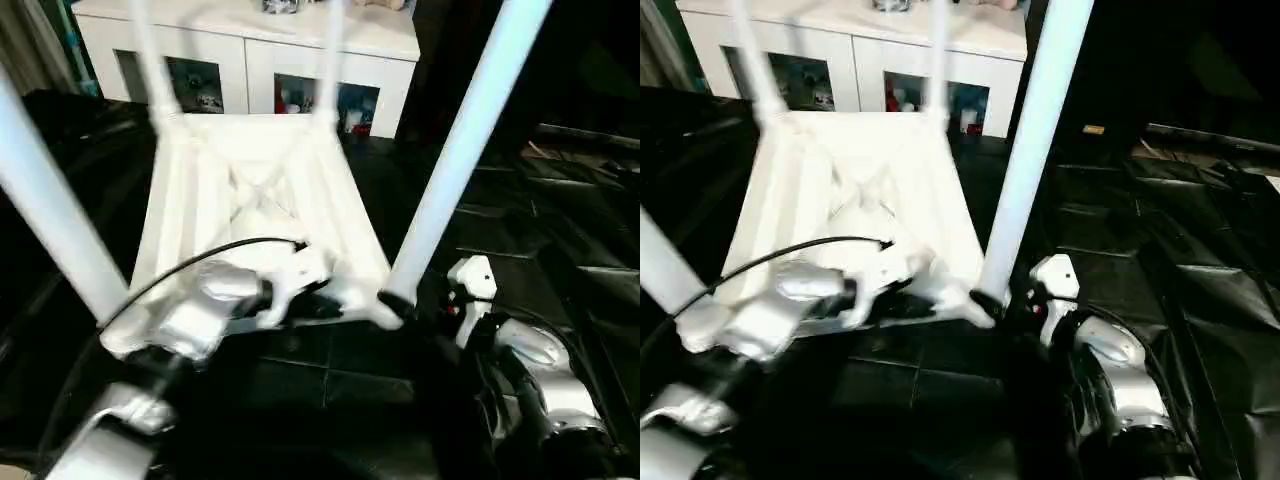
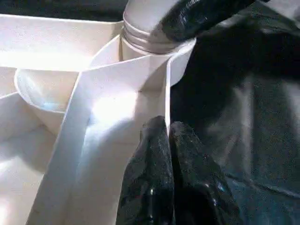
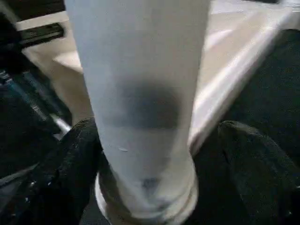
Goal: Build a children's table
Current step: Rotate leg to tighten
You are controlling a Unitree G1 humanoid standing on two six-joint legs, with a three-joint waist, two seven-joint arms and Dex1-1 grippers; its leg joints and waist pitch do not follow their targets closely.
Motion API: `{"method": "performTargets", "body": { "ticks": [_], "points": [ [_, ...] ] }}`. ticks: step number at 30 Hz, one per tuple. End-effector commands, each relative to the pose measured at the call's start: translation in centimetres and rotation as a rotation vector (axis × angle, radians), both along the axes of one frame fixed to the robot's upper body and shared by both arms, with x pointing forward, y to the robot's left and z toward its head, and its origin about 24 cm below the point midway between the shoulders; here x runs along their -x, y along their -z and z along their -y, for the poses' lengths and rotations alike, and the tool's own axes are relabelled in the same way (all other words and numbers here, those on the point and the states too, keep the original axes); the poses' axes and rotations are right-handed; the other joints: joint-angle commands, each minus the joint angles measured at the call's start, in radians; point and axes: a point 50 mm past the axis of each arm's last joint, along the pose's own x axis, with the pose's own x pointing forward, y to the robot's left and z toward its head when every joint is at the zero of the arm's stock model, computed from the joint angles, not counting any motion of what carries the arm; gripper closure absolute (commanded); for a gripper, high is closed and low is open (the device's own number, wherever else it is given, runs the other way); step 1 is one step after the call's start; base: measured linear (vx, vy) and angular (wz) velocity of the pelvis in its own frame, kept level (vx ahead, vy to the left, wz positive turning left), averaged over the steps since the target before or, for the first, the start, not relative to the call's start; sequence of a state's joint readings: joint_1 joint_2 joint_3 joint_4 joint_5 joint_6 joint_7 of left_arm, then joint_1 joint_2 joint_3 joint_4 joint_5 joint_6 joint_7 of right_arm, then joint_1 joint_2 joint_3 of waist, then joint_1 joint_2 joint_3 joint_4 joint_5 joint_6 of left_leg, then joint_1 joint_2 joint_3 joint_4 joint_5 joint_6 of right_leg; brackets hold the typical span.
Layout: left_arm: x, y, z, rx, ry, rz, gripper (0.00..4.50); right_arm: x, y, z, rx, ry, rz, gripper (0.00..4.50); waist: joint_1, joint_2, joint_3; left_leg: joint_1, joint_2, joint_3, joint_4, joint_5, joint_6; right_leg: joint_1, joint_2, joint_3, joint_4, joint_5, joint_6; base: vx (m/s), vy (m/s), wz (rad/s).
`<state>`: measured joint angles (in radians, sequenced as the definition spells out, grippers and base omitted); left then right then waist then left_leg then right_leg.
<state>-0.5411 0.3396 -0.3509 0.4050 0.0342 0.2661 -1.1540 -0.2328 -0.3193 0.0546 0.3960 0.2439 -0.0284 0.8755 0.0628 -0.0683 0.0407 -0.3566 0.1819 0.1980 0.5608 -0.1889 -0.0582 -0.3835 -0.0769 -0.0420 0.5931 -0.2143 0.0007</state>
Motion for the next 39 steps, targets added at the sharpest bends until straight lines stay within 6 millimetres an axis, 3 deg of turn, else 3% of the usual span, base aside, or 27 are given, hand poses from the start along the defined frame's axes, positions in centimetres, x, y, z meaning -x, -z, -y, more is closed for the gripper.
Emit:
{"method": "performTargets", "body": {
  "ticks": [1,9,16,22,27,30,33,34,35,37,39],
  "points": [
    [1.5,2.7,-0.9,-0.077,0.01,-0.131,4.5,0.6,0.2,0.0,0.025,-0.059,-0.022,0.42,0.003,-0.001,-0.036,0.005,0.059,-0.022,-0.06,-0.152,0.094,0.033,-0.07,0.042,-0.058,-0.058,-0.25,0.0,0.0,0.0],
    [1.4,2.5,-1.5,-0.077,-0.013,-0.134,4.5,0.5,0.4,-0.5,0.021,-0.072,-0.027,0.57,-0.001,-0.004,-0.032,0.006,0.059,-0.024,-0.064,-0.19,0.071,0.032,-0.071,0.043,-0.065,-0.143,-0.234,0.0,0.0,0.0],
    [1.5,2.5,-1.4,-0.072,-0.004,-0.144,4.5,0.5,0.1,-0.8,-0.018,-0.085,-0.025,1.16,-0.002,-0.004,-0.036,0.007,0.057,-0.021,-0.059,-0.143,0.086,0.035,-0.07,0.042,-0.056,-0.058,-0.255,0.0,0.0,0.0],
    [1.7,2.6,-1.5,-0.08,0.006,-0.157,4.5,0.8,0.2,-0.8,-0.031,-0.093,-0.034,1.67,-0.001,-0.002,-0.036,0.008,0.058,-0.022,-0.058,-0.149,0.084,0.036,-0.07,0.042,-0.055,-0.059,-0.259,0.0,0.0,0.0],
    [1.6,2.9,-0.9,-0.081,0.0,-0.157,4.5,0.6,0.8,-0.9,-0.054,-0.02,-0.048,1.75,-0.002,-0.002,-0.037,0.009,0.058,-0.021,-0.057,-0.141,0.086,0.036,-0.069,0.042,-0.053,-0.039,-0.265,0.0,0.0,0.0],
    [1.2,3.2,0.0,-0.071,-0.05,-0.142,4.5,0.0,1.5,-0.9,-0.042,0.109,-0.061,1.78,-0.003,-0.002,-0.033,0.009,0.058,-0.022,-0.061,-0.169,0.072,0.034,-0.072,0.042,-0.059,-0.093,-0.259,0.0,0.0,0.0],
    [0.5,3.5,1.4,-0.064,-0.132,-0.118,4.5,-0.4,2.3,-1.2,-0.013,0.221,-0.069,1.78,-0.007,-0.001,-0.025,0.012,0.058,-0.027,-0.07,-0.263,0.024,0.028,-0.074,0.043,-0.078,-0.275,-0.216,0.0,0.0,0.0],
    [0.2,3.6,2.1,-0.06,-0.167,-0.111,4.5,-0.5,2.5,-1.3,-0.001,0.266,-0.07,1.78,-0.006,-0.002,-0.025,0.02,0.058,-0.028,-0.071,-0.302,0.002,0.019,-0.076,0.045,-0.087,-0.341,-0.189,0.0,0.0,0.0],
    [-0.1,3.7,2.8,-0.054,-0.199,-0.108,4.5,-0.8,2.8,-1.5,0.006,0.316,-0.075,1.78,-0.005,0.003,-0.027,0.02,0.058,-0.03,-0.071,-0.308,-0.004,0.019,-0.077,0.046,-0.087,-0.351,-0.185,0.0,0.0,0.0],
    [-0.5,3.9,4.0,-0.065,-0.253,-0.089,4.5,-1.4,3.1,-1.8,0.032,0.421,-0.077,1.79,-0.007,-0.001,-0.027,0.015,0.055,-0.032,-0.073,-0.31,-0.008,0.019,-0.075,0.046,-0.09,-0.366,-0.163,0.0,0.0,0.0],
    [-0.9,4.1,5.0,-0.092,-0.283,-0.062,4.5,-1.9,3.3,-2.0,0.057,0.526,-0.09,1.8,-0.006,0.0,-0.028,0.019,0.053,-0.032,-0.072,-0.316,-0.012,0.014,-0.074,0.046,-0.093,-0.371,-0.153,0.0,0.0,0.0]
  ]
}}
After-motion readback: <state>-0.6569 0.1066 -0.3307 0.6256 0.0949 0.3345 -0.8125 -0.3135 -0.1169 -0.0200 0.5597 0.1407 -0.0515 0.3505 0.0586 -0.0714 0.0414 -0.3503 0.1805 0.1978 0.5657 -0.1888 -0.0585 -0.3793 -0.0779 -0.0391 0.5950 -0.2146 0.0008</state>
